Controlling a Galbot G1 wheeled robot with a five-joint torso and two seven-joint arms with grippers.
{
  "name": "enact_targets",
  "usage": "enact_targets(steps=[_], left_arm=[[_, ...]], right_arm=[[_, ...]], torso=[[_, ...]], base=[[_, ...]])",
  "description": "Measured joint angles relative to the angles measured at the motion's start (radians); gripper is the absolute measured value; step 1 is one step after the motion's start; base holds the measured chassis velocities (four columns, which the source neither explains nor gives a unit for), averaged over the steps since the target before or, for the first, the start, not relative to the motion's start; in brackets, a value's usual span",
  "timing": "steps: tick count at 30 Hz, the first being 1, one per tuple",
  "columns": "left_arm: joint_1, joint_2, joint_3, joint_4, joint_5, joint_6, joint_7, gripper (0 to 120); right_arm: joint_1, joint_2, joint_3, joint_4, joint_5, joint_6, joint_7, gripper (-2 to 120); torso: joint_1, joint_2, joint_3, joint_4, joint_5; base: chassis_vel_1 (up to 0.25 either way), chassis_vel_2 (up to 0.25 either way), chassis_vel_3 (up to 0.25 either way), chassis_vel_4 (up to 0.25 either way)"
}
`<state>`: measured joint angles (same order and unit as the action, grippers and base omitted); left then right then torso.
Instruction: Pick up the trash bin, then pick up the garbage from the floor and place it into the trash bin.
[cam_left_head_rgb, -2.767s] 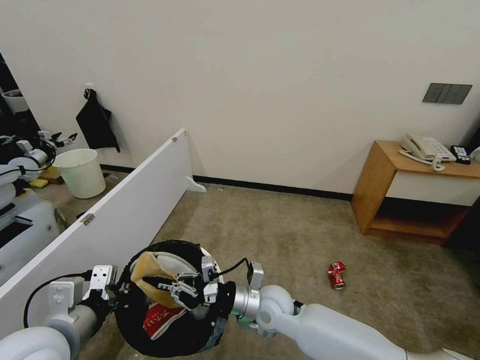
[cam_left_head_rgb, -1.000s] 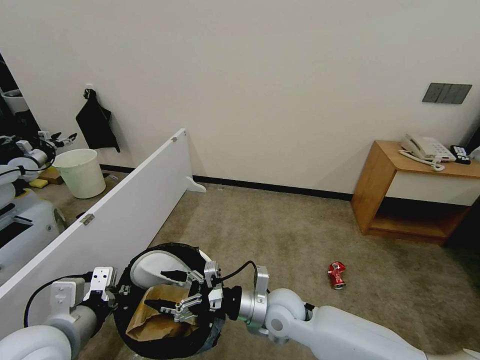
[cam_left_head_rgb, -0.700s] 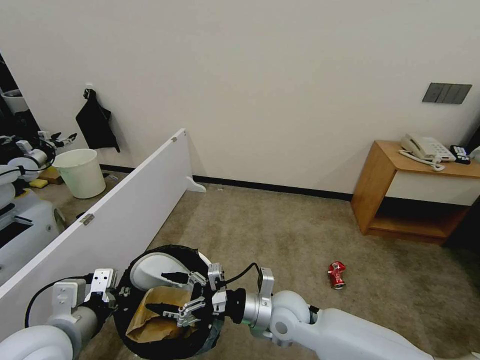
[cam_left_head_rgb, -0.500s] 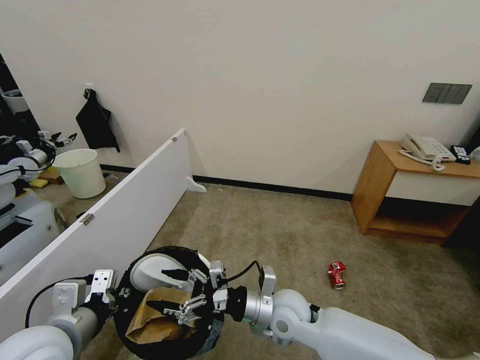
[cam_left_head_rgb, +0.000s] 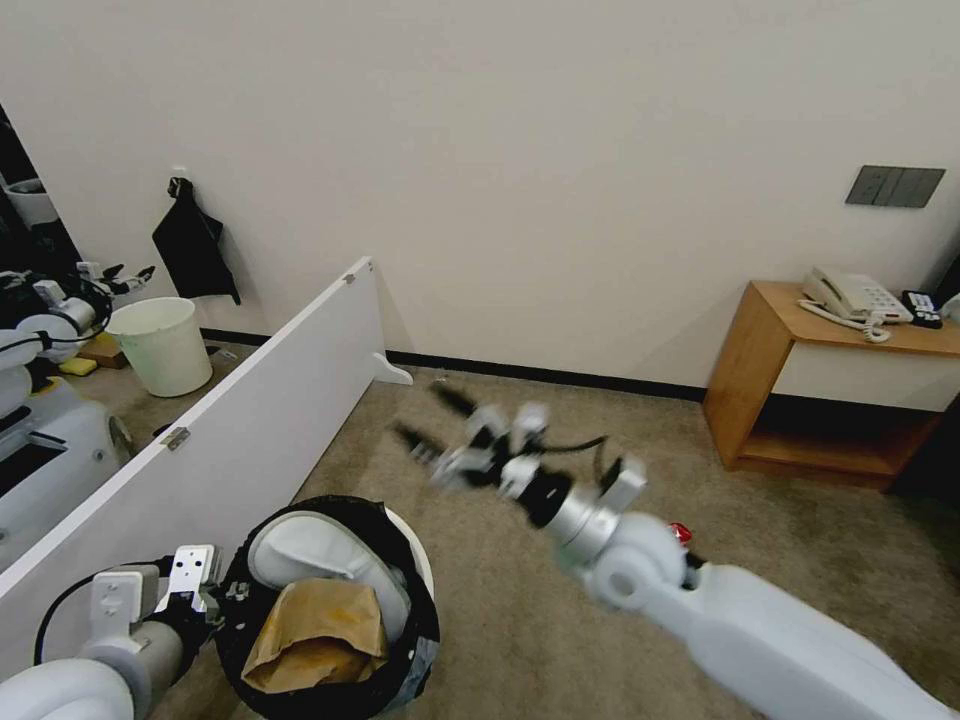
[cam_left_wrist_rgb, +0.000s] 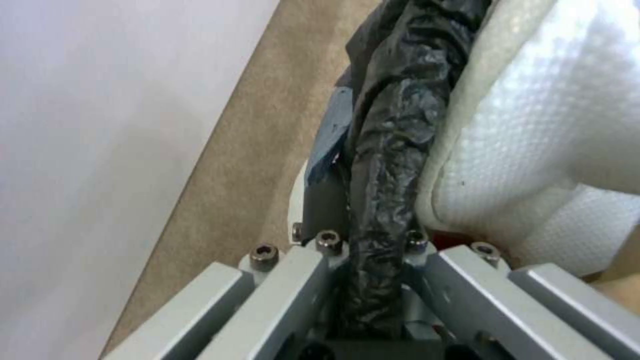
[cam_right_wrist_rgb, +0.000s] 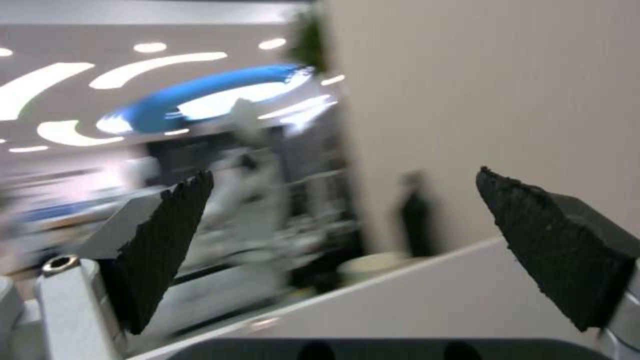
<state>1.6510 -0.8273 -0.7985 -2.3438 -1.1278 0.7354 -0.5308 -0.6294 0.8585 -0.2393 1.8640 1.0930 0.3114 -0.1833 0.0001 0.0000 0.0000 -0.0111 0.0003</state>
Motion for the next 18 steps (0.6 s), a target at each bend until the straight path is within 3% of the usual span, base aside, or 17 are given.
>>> enact_targets(steps=[1, 3, 5, 6, 9, 10, 13, 18], left_arm=[[0.002, -0.022, -0.003, -0.001, 0.005, 0.000, 0.004, 0], [0.003, -0.039, -0.002, 0.003, 0.017, 0.000, 0.006, 0], [-0.001, -0.079, 0.001, 0.006, 0.039, 0.000, 0.007, 0], [-0.001, -0.079, 0.001, 0.006, 0.039, 0.000, 0.007, 0], [-0.001, -0.098, 0.002, 0.002, 0.047, 0.000, 0.008, 0], [-0.001, -0.098, 0.002, 0.002, 0.047, 0.000, 0.008, 0], [0.008, -0.094, 0.004, -0.001, 0.054, 0.000, 0.011, 0], [0.017, -0.094, 0.016, -0.008, 0.068, 0.000, 0.020, 0]], right_arm=[[-0.084, -0.002, 0.110, -0.013, -0.051, -0.006, 0.066, 100], [-0.147, 0.001, 0.169, -0.018, -0.087, -0.011, 0.111, 100], [-0.308, 0.023, 0.310, -0.018, -0.184, -0.015, 0.204, 100], [-0.308, 0.023, 0.310, -0.018, -0.184, -0.015, 0.204, 100], [-0.534, 0.045, 0.517, 0.002, -0.315, -0.031, 0.228, 100], [-0.534, 0.045, 0.517, 0.002, -0.315, -0.031, 0.228, 100], [-0.733, 0.080, 0.683, 0.035, -0.432, -0.044, 0.217, 100], [-0.874, 0.166, 0.829, 0.073, -0.530, -0.054, 0.191, 100]], torso=[[0.000, 0.000, 0.000, 0.0004, -0.0002], [0.000, 0.000, 0.000, 0.0001, -0.0002], [0.000, 0.000, 0.000, 0.0001, 0.0003], [0.000, 0.000, 0.000, 0.0001, 0.0003], [0.000, 0.000, 0.000, -0.0002, 0.0001], [0.000, 0.000, 0.000, -0.0002, 0.0001], [0.000, 0.000, 0.000, -0.0006, 0.0000], [0.000, 0.000, 0.000, 0.0001, -0.0005]], base=[[0.000, 0.000, 0.000, 0.000], [0.000, 0.000, 0.000, 0.000], [0.000, 0.000, 0.000, 0.000], [0.000, 0.000, 0.000, 0.000], [0.000, 0.000, 0.000, 0.000], [0.000, 0.000, 0.000, 0.000], [0.000, 0.000, 0.000, 0.000], [0.000, 0.000, 0.000, 0.000]])
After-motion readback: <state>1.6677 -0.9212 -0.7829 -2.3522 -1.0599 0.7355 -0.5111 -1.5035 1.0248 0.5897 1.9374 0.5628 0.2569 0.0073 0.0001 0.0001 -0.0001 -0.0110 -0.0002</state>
